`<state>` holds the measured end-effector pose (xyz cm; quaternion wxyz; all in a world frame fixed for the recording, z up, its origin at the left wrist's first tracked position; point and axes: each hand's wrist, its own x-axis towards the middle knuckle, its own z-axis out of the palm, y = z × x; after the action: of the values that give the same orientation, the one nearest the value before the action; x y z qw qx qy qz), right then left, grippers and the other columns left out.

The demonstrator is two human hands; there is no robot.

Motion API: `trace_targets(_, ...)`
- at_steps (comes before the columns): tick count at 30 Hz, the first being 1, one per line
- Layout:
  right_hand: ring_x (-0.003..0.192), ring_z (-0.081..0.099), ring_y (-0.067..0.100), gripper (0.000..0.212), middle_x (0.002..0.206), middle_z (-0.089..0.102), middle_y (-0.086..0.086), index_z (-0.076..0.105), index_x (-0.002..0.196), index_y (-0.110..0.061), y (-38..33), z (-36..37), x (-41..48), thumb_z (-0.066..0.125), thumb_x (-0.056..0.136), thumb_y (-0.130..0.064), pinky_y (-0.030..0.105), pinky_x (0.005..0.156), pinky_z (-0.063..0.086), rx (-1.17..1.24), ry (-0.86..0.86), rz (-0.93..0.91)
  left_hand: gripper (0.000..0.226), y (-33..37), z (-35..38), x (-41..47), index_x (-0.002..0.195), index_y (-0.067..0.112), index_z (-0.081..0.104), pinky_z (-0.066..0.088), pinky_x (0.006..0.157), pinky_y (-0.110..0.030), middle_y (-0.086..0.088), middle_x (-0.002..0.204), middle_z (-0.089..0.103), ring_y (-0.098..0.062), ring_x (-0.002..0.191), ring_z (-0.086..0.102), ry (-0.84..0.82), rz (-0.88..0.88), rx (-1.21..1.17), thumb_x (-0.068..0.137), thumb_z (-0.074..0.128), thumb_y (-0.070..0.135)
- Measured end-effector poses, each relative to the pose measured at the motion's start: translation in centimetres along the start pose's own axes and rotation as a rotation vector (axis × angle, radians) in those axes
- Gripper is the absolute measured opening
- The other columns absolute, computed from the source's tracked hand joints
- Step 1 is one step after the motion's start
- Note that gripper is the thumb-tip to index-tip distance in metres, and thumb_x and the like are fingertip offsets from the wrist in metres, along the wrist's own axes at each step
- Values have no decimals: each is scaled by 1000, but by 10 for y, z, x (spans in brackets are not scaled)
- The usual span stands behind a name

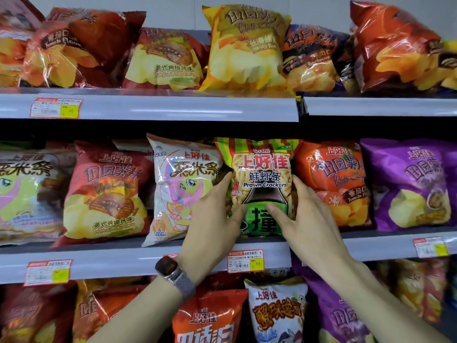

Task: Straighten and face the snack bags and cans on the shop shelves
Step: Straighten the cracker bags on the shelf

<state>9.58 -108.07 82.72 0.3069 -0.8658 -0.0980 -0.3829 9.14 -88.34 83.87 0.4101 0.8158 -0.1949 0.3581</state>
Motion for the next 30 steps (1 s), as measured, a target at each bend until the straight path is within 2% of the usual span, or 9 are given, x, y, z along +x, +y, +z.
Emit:
trace_targets(3,143,43,18,83,158,44,-6,18,165,-27,-1,-7,-2,61,99,-54,28,114,32,-24,-30,-31,67,5,-6,-6,161,28,40,55,91,-17,3,123,71,-7,107,70,14,-1,57,100,69,29)
trace_targets(6,135,47,16,82,152,47,-7,16,165,-29,-4,-13,-2,59,100,-54,27,109,34,-40,-74,-49,53,5,-14,-13,152,25,54,60,94,-37,5,113,73,-10,101,71,19,55,150,100,67,33)
trace_targets(11,132,51,20,83,152,47,-3,14,166,-27,-7,-21,-1,57,100,-53,31,108,40,-88,-119,-43,42,9,-28,-17,135,28,67,58,81,-40,8,104,76,-15,91,71,-45,62,317,95,61,38)
trace_targets(15,126,56,29,77,153,46,3,25,163,-18,-17,-26,-13,56,102,-52,40,103,47,-202,-98,-16,50,10,-39,-22,129,33,66,59,83,-42,7,110,77,-20,104,72,-150,34,474,87,46,53)
trace_targets(19,117,62,33,63,146,52,0,43,153,-21,-39,-37,-36,55,100,-54,44,91,53,-363,-27,26,51,4,-55,-29,123,38,65,58,84,-42,5,106,77,-26,105,70,-234,31,574,85,39,60)
trace_targets(22,103,65,35,53,129,66,5,60,137,-16,-68,-30,-56,59,96,-51,42,80,52,-495,50,-4,49,-6,-81,-42,129,42,63,56,90,-40,4,115,74,-29,112,65,-315,29,613,89,42,60)
trace_targets(25,96,66,33,49,115,70,3,67,123,-19,-105,-10,-72,55,94,-56,41,75,50,-555,-20,-37,44,-21,-119,-53,134,41,61,52,86,-38,0,117,68,-30,115,63,-365,2,694,95,50,59)
trace_targets(27,97,67,33,50,113,71,2,69,120,-20,-132,5,-80,55,93,-59,41,75,51,-539,-53,-61,46,-34,-148,-58,133,38,62,53,88,-38,4,121,69,-26,117,63,-379,-23,728,95,52,61)
trace_targets(30,110,65,29,52,125,68,-2,65,127,-23,-177,30,-88,49,97,-63,39,83,51,-500,-120,-105,43,-56,-197,-65,127,38,64,51,85,-38,5,123,69,-27,117,63,-362,-77,771,93,52,62)
